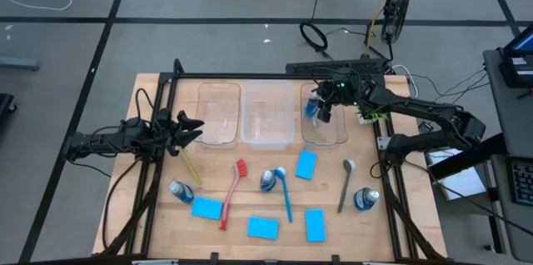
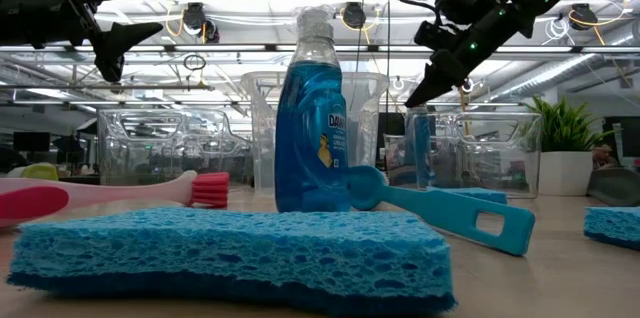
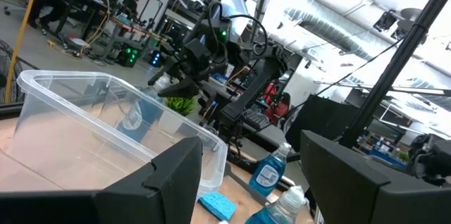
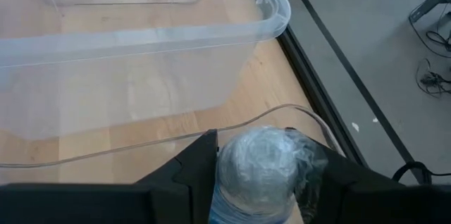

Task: Pick & Place Kitchen Sink Supplies
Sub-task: Put the blue dishwashing liquid bottle into the right transparent bin

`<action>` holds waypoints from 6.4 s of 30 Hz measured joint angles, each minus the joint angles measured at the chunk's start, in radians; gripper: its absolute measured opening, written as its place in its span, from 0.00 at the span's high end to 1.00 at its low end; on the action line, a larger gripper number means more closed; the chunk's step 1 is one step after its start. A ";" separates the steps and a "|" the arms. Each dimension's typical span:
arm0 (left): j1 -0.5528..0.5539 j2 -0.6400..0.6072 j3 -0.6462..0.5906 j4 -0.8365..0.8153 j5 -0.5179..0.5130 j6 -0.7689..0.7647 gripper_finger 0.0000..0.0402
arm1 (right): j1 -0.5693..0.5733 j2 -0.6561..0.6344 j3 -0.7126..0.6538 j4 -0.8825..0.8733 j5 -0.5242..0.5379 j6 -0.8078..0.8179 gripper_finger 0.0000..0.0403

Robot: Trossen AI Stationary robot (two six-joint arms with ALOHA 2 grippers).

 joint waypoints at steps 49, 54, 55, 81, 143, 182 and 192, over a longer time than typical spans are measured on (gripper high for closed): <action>0.000 0.000 0.000 0.000 0.000 0.005 0.40 | 0.206 -0.501 0.001 -0.188 0.023 0.262 0.56; 0.000 0.000 0.000 0.000 0.000 0.005 0.40 | 0.264 -0.588 0.001 -0.236 -0.016 0.363 0.58; 0.000 0.000 0.000 0.000 0.000 0.005 0.40 | 0.271 -0.602 0.001 -0.239 -0.038 0.381 0.58; 0.000 0.000 0.000 0.000 0.000 -0.044 0.40 | 0.335 -0.867 0.001 -0.454 -0.213 0.530 0.86; -0.154 0.898 1.113 -1.080 0.232 -0.485 0.40 | 0.335 -1.210 -0.723 0.177 -0.153 0.821 0.99; -0.961 1.125 1.152 -1.444 -0.130 -1.899 0.40 | 0.335 -1.210 -0.725 0.176 -0.156 0.818 0.99; -0.974 1.172 1.152 -1.507 -0.106 -1.934 0.40 | 0.335 -1.210 -0.725 0.176 -0.155 0.812 0.99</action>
